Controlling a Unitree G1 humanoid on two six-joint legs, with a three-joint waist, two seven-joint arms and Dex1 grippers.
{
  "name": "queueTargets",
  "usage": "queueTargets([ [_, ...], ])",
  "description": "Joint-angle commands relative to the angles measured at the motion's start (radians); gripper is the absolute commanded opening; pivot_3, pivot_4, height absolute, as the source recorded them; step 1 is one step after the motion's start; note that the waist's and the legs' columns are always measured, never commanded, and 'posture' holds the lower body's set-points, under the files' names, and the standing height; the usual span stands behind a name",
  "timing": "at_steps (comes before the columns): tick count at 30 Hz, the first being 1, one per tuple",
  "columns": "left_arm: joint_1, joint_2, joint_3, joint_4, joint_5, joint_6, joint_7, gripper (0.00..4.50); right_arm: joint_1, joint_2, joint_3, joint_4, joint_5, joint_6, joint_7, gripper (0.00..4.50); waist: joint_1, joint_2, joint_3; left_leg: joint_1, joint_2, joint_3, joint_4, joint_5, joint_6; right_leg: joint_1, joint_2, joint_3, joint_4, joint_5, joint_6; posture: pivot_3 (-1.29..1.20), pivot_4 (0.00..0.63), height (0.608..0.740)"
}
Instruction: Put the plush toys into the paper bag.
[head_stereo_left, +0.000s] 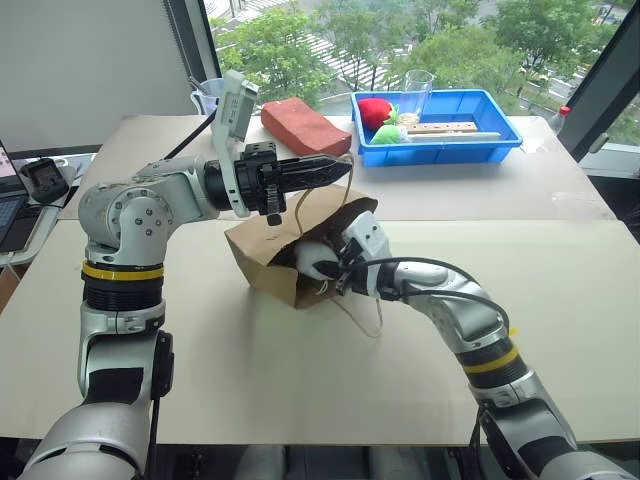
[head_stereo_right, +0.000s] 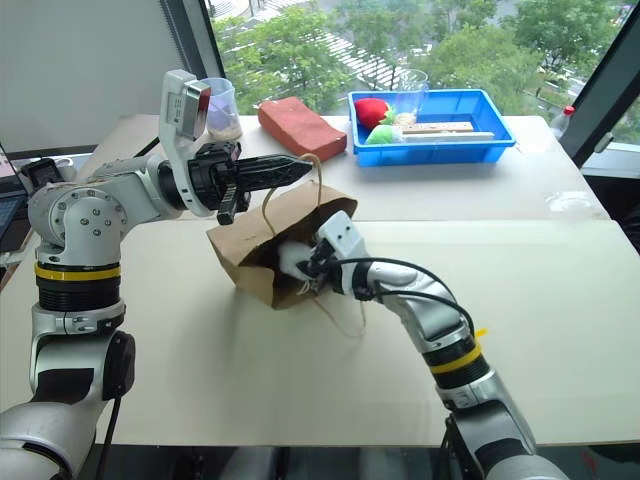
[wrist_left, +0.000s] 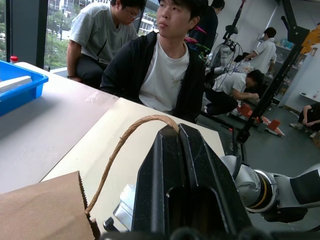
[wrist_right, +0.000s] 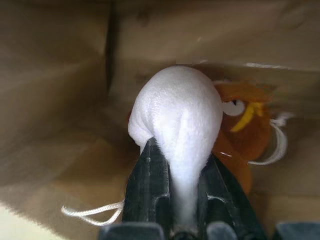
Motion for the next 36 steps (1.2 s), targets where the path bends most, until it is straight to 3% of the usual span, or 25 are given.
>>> queueTargets([
  [1,-0.002,0.018,0.017,-0.043,-0.015,-0.001,-0.001,0.00,0.014,0.001,-0.004,-0.076,0.026,-0.009,0.046,2.08,0.001,0.000,0.000,0.000,0.000,0.000,0.000,0.000,0.000,0.000,0.000,0.000,0.000,0.000,0.000,0.00,0.150,0.740],
  [8,0.004,0.026,0.022,-0.050,-0.021,0.007,0.009,0.00,0.045,-0.059,-0.068,-0.151,0.048,0.033,0.074,4.49,0.003,0.000,0.000,0.000,0.000,0.000,0.000,0.000,0.000,0.000,0.000,0.000,-0.001,0.000,0.000,0.00,0.150,0.740],
  [17,0.000,0.032,0.019,-0.032,-0.016,0.001,0.009,0.00,0.233,-0.308,-0.218,-0.430,0.259,0.261,0.185,4.49,0.007,0.000,0.000,0.000,0.000,0.000,0.000,-0.001,0.001,0.001,0.000,0.000,-0.002,0.000,0.000,0.00,0.150,0.740],
  [25,-0.017,0.007,0.000,-0.006,-0.003,-0.016,0.001,0.00,0.285,-0.247,-0.148,-0.376,0.305,0.335,0.146,4.49,0.004,0.000,0.000,0.001,0.000,0.000,0.001,-0.001,0.001,0.001,0.000,0.000,-0.003,0.000,0.000,0.00,0.150,0.740],
  [31,-0.020,0.007,-0.003,0.001,0.002,-0.023,-0.003,0.00,0.257,-0.230,-0.135,-0.333,0.306,0.336,0.149,2.65,0.008,0.000,0.000,0.001,0.000,0.000,0.002,-0.001,0.001,0.001,0.000,0.000,-0.003,0.000,0.000,0.00,0.150,0.740],
  [36,-0.014,0.013,0.003,-0.009,-0.004,-0.022,0.004,0.00,0.261,-0.241,-0.119,-0.309,0.280,0.307,0.152,0.87,0.008,0.000,0.000,0.000,0.000,0.000,0.001,-0.001,0.001,0.001,0.000,0.000,-0.003,0.000,0.000,0.00,0.150,0.740],
])
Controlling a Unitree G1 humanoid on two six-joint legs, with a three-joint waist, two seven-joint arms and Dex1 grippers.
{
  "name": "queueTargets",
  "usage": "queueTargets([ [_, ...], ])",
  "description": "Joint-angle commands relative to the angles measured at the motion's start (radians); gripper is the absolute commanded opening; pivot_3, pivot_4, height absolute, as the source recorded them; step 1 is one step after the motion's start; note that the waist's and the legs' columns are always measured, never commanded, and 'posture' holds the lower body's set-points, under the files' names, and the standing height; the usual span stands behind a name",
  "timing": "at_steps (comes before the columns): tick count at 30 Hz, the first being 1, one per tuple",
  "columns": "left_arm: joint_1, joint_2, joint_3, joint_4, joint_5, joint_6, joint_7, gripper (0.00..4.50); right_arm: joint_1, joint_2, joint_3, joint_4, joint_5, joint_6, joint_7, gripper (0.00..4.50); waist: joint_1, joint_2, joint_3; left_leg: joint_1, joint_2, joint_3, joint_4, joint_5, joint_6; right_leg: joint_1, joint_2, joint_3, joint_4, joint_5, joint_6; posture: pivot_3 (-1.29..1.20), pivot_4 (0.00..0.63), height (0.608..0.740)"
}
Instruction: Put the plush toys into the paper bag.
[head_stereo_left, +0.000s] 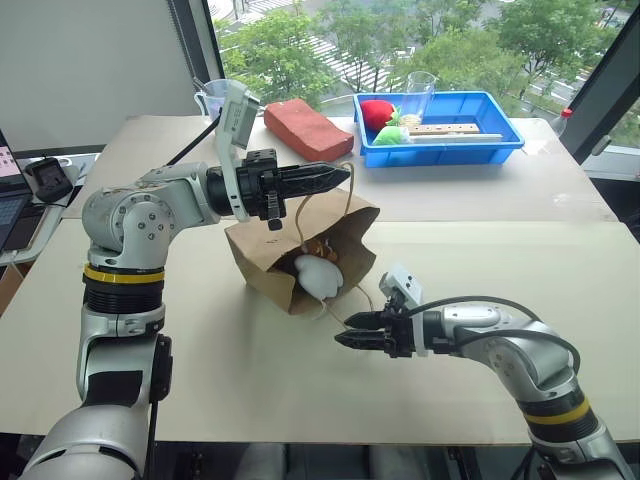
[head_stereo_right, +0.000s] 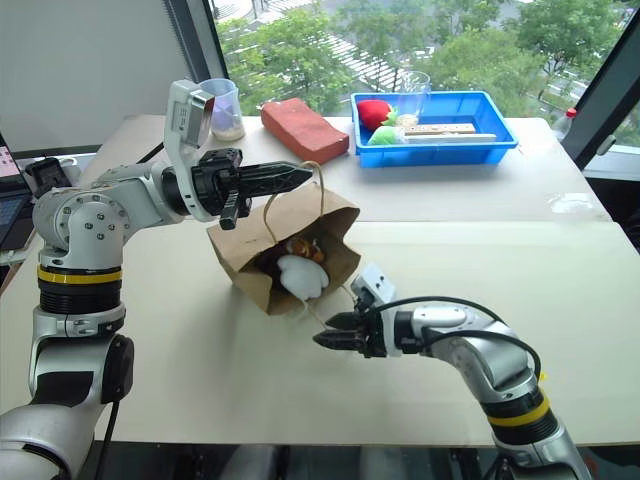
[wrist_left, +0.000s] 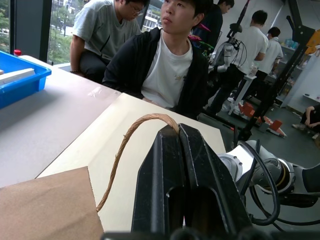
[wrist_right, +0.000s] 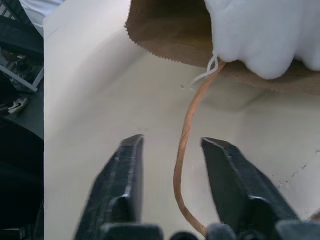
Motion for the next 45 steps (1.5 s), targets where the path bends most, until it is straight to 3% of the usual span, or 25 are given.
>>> queueTargets([
  [1,-0.026,0.011,0.021,-0.020,-0.001,-0.015,0.001,0.00,0.000,-0.011,-0.005,-0.014,-0.006,-0.032,0.009,0.56,0.000,0.000,0.000,0.000,0.000,0.000,0.000,0.000,0.000,0.000,0.000,0.000,0.000,0.000,0.000,0.00,0.150,0.740],
  [3,-0.025,0.014,0.024,-0.021,-0.001,-0.016,0.004,0.00,-0.002,-0.015,-0.023,-0.013,-0.008,-0.049,0.008,0.07,-0.001,0.000,0.000,0.000,0.000,0.000,0.000,0.000,0.000,0.000,0.000,0.000,0.000,0.000,0.000,0.00,0.150,0.740],
  [11,-0.073,-0.005,0.017,0.053,0.064,-0.118,0.006,0.00,-0.040,-0.108,-0.203,-0.131,-0.009,-0.133,-0.034,0.07,0.003,0.000,0.000,0.000,0.000,0.000,0.000,0.000,0.000,0.000,0.000,0.000,-0.001,0.000,0.000,0.00,0.150,0.740],
  [15,-0.190,-0.066,0.013,0.261,0.187,-0.291,0.054,0.00,-0.113,-0.116,-0.313,-0.257,0.072,-0.075,-0.098,0.07,0.009,0.000,0.000,-0.001,0.000,0.000,0.001,0.000,0.000,0.000,0.000,0.000,-0.002,0.000,0.000,0.00,0.150,0.740],
  [19,-0.290,-0.116,-0.016,0.469,0.270,-0.422,-0.016,0.00,-0.260,-0.100,-0.346,-0.302,0.167,0.008,-0.181,0.07,0.009,0.000,0.000,-0.001,0.000,0.000,0.001,0.000,0.000,0.001,0.000,0.000,-0.002,0.000,0.000,0.00,0.150,0.740],
  [24,-0.390,-0.167,-0.018,0.658,0.319,-0.505,-0.117,0.00,-0.371,-0.073,-0.339,-0.322,0.271,0.085,-0.266,0.07,0.006,0.000,0.000,-0.003,0.000,0.000,0.000,0.000,0.000,0.000,0.000,-0.001,0.001,0.000,0.000,0.00,0.150,0.740],
  [28,-0.431,-0.201,-0.063,0.745,0.363,-0.526,-0.256,0.00,-0.376,-0.032,-0.276,-0.308,0.279,0.105,-0.317,0.07,0.004,0.000,0.000,-0.005,0.000,0.000,0.001,-0.001,0.001,-0.001,0.000,-0.001,0.000,0.000,0.000,0.00,0.150,0.740],
  [34,-0.391,-0.217,-0.110,0.719,0.410,-0.521,-0.357,0.00,-0.302,0.016,-0.164,-0.228,0.161,0.006,-0.322,0.07,-0.004,0.000,0.000,-0.006,0.000,0.000,0.001,-0.001,0.002,-0.002,0.000,-0.001,0.000,0.000,0.000,0.00,0.150,0.740],
  [43,-0.309,-0.194,-0.077,0.597,0.413,-0.469,-0.311,0.00,-0.339,0.071,-0.105,-0.138,0.055,-0.066,-0.324,0.07,-0.007,0.000,0.000,-0.004,0.000,0.000,0.001,-0.001,0.003,-0.002,0.000,-0.001,0.003,0.000,0.000,0.00,0.150,0.740],
  [44,-0.294,-0.181,-0.062,0.567,0.404,-0.459,-0.299,0.60,-0.341,0.067,-0.096,-0.124,0.036,-0.080,-0.317,0.00,-0.008,0.000,0.000,-0.004,0.000,0.000,0.001,-0.001,0.003,-0.003,0.000,-0.001,0.003,0.000,0.000,0.00,0.150,0.740],
  [45,-0.280,-0.163,-0.048,0.534,0.398,-0.444,-0.285,0.81,-0.340,0.061,-0.088,-0.112,0.020,-0.091,-0.306,0.00,-0.010,0.000,0.000,-0.004,0.000,0.000,0.001,-0.001,0.003,-0.003,0.000,-0.001,0.003,0.000,0.000,0.00,0.150,0.740],
])
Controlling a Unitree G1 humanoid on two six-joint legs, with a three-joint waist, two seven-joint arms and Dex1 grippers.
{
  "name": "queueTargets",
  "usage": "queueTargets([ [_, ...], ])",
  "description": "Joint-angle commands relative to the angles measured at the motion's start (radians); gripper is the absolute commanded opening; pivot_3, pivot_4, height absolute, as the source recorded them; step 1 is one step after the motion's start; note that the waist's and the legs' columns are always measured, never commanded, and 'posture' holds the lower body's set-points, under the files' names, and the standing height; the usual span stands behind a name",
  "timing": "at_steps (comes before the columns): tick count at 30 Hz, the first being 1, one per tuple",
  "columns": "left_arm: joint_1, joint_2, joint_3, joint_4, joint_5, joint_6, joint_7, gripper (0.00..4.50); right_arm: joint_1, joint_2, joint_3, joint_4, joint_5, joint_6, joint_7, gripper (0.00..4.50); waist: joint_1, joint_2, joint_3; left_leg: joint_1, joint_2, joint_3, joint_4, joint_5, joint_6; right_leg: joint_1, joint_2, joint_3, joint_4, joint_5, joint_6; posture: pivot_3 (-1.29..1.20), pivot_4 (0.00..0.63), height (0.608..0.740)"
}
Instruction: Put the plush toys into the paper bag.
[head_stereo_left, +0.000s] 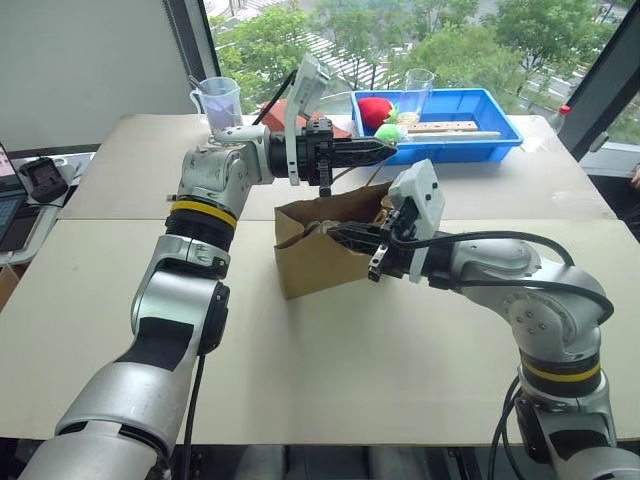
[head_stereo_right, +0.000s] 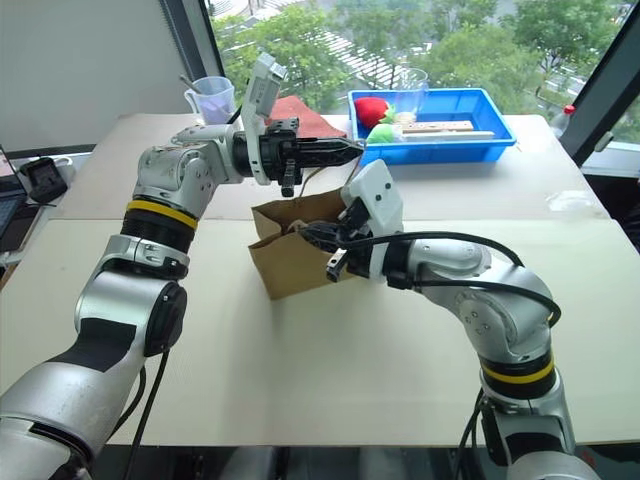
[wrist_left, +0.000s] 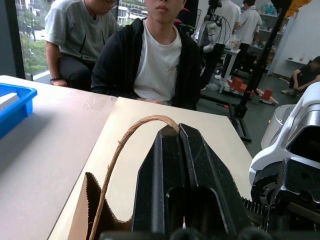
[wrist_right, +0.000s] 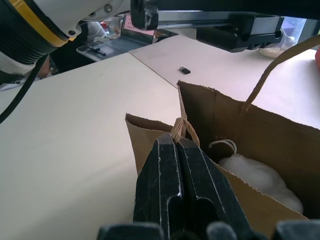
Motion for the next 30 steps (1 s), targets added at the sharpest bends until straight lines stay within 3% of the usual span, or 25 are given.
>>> queueTargets([
  [1,0.028,0.062,0.060,-0.131,-0.023,0.031,0.050,1.23,-0.015,-0.015,0.016,0.026,-0.059,-0.070,0.030,0.00,-0.003,0.000,0.000,0.000,0.000,0.000,0.000,0.000,0.000,0.000,0.000,0.000,0.000,0.000,0.000,0.00,0.150,0.740],
  [8,0.187,0.205,0.130,-0.463,-0.080,0.160,0.149,4.43,-0.033,-0.011,0.034,0.103,-0.121,-0.126,0.080,0.00,-0.011,0.000,0.000,-0.001,0.000,0.000,0.000,0.000,0.000,-0.002,0.000,0.000,0.001,0.000,0.000,0.00,0.150,0.740],
  [13,0.315,0.316,0.197,-0.582,-0.116,0.215,0.187,4.47,-0.042,-0.009,0.030,0.129,-0.139,-0.141,0.101,0.00,-0.017,0.000,0.000,0.000,0.000,0.000,0.000,0.001,-0.001,-0.001,0.000,0.000,0.001,0.000,0.000,0.00,0.150,0.740],
  [17,0.517,0.393,0.179,-0.702,-0.118,0.180,0.132,4.47,-0.048,-0.022,0.022,0.145,-0.150,-0.145,0.129,0.00,-0.020,0.001,0.000,0.002,0.000,0.000,-0.002,0.000,-0.001,-0.001,0.000,0.001,0.002,0.000,0.000,0.00,0.150,0.740],
  [23,0.675,0.375,0.141,-0.762,-0.050,0.048,0.171,4.47,-0.058,-0.037,0.013,0.155,-0.161,-0.141,0.152,0.00,-0.004,0.000,0.000,0.001,0.000,0.000,-0.002,0.001,-0.001,-0.001,0.000,0.000,0.001,0.000,0.000,0.00,0.150,0.740],
  [30,0.694,0.304,0.098,-0.672,0.061,-0.156,0.270,4.47,-0.059,-0.044,0.009,0.141,-0.160,-0.123,0.155,0.00,0.008,0.000,0.000,0.001,0.000,0.000,-0.001,0.001,-0.001,0.000,0.000,0.000,-0.002,0.000,0.000,0.00,0.150,0.740],
])
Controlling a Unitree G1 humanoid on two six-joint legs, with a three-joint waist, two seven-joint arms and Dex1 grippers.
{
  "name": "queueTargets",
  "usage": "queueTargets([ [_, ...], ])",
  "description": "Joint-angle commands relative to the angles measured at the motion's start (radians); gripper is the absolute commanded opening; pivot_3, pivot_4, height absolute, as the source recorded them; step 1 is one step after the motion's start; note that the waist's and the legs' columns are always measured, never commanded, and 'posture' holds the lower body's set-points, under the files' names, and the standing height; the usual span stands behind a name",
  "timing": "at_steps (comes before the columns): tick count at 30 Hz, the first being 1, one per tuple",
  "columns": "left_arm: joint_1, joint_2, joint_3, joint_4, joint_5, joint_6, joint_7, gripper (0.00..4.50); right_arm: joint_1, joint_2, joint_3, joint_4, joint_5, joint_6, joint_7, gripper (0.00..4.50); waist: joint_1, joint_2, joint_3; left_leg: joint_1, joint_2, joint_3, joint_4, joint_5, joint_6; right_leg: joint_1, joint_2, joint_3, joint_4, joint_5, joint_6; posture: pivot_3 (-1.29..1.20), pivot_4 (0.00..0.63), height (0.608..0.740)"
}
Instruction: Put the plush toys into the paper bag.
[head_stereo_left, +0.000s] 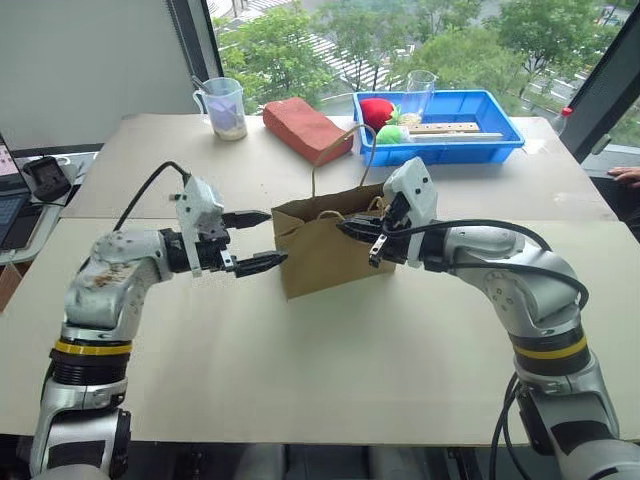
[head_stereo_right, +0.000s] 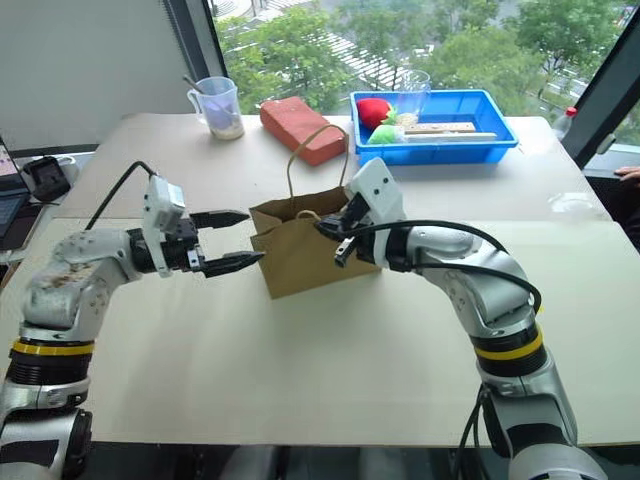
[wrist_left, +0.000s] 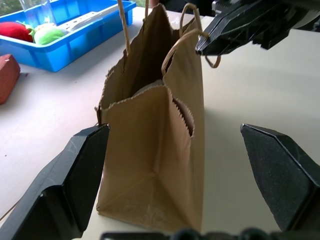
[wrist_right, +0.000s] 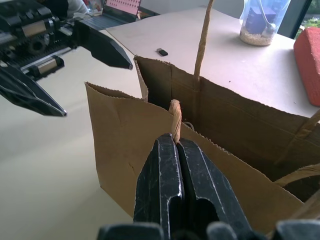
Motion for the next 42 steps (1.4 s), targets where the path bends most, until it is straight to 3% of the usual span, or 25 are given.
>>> queueTargets([
  [1,-0.014,-0.027,-0.005,0.036,0.050,-0.120,0.047,4.47,-0.021,-0.011,-0.034,-0.033,0.000,-0.011,0.009,0.00,0.000,0.000,0.000,0.000,0.000,0.000,0.000,0.000,0.000,0.000,0.000,0.000,0.000,0.000,0.000,0.00,0.150,0.740],
  [15,-0.040,-0.093,-0.040,0.158,0.052,-0.217,0.024,4.47,-0.032,-0.023,-0.031,-0.047,0.003,0.005,0.018,0.00,0.000,0.000,0.000,0.000,0.000,0.000,0.000,0.000,0.000,0.000,0.000,0.000,0.001,0.000,0.000,0.00,0.150,0.740],
  [23,-0.104,-0.171,-0.104,0.335,0.109,-0.329,-0.001,4.47,-0.046,-0.016,-0.021,-0.050,0.003,0.009,0.021,0.00,-0.002,0.000,0.000,0.000,0.000,0.000,0.001,0.000,0.000,0.001,0.000,0.000,0.001,0.000,0.000,0.00,0.150,0.740],
  [27,-0.115,-0.179,-0.101,0.360,0.101,-0.343,-0.019,2.80,-0.047,-0.017,-0.023,-0.055,0.004,0.013,0.019,0.00,-0.004,0.000,0.000,0.000,0.000,0.000,0.001,0.000,0.000,0.001,0.000,0.000,0.002,0.000,0.000,0.00,0.150,0.740],
  [32,-0.118,-0.181,-0.097,0.375,0.092,-0.345,-0.038,0.33,-0.044,-0.017,-0.025,-0.065,0.004,0.018,0.013,0.00,-0.004,0.000,0.000,0.000,0.000,0.000,0.001,0.000,0.000,0.001,0.000,0.000,0.002,0.000,0.000,0.00,0.150,0.740],
  [33,-0.120,-0.182,-0.097,0.379,0.091,-0.346,-0.041,0.04,-0.043,-0.017,-0.026,-0.069,0.005,0.020,0.012,0.00,-0.004,0.000,0.000,0.000,0.000,0.000,0.001,0.000,0.000,0.001,0.000,0.000,0.002,0.000,0.000,0.00,0.150,0.740],
  [39,-0.164,-0.190,-0.082,0.427,0.076,-0.297,-0.036,0.04,-0.091,-0.082,-0.085,-0.116,0.057,0.053,0.059,0.00,-0.001,0.000,0.000,0.000,0.000,0.000,0.001,0.000,0.000,0.001,0.000,0.000,0.002,0.000,0.000,0.00,0.150,0.740],
  [42,-0.199,-0.183,-0.078,0.465,0.076,-0.295,-0.054,0.00,-0.152,-0.139,-0.178,-0.141,0.192,0.131,0.120,0.95,-0.001,0.000,0.000,-0.001,0.000,0.000,0.002,0.000,0.000,0.001,0.000,0.000,0.001,0.000,0.000,0.00,0.150,0.740],
])
